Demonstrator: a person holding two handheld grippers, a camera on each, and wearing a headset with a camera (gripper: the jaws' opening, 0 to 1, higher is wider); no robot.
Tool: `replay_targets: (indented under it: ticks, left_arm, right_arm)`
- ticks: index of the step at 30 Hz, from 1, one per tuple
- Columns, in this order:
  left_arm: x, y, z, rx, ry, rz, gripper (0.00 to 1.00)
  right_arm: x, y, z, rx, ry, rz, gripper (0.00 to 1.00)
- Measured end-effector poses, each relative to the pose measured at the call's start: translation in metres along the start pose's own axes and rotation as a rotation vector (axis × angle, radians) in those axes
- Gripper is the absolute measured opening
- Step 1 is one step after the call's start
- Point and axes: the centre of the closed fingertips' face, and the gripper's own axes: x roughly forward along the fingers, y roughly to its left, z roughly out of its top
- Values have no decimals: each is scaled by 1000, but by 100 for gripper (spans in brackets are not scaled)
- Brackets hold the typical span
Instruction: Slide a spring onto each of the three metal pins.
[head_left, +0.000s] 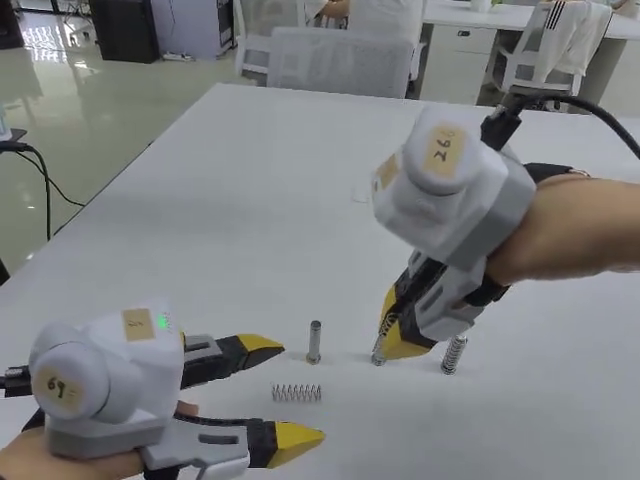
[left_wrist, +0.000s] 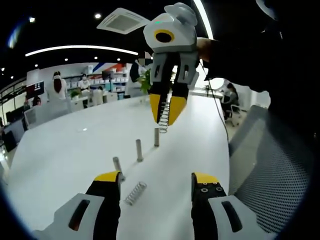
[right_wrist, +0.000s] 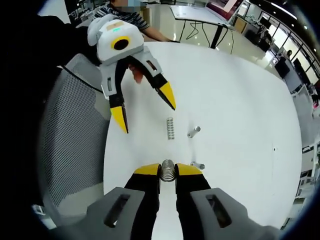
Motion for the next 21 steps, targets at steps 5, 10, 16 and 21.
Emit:
replay_targets:
  ticks: [5, 10, 16, 21]
  left_arm:
    - [-1, 3, -3, -12, 6, 17, 58]
    - [0, 1, -4, -12, 7, 15, 58]
    - [-1, 1, -4, -16, 7, 16, 58]
    - [-2, 0, -4, -17, 4, 15, 58]
  right_arm:
    - [-3, -13, -9, 22, 10, -29, 8]
    - [1, -29, -16, 42, 21, -54, 8]
    - [11, -43, -19, 34, 34, -77, 8]
    - [21, -52, -20, 40, 41, -77, 8]
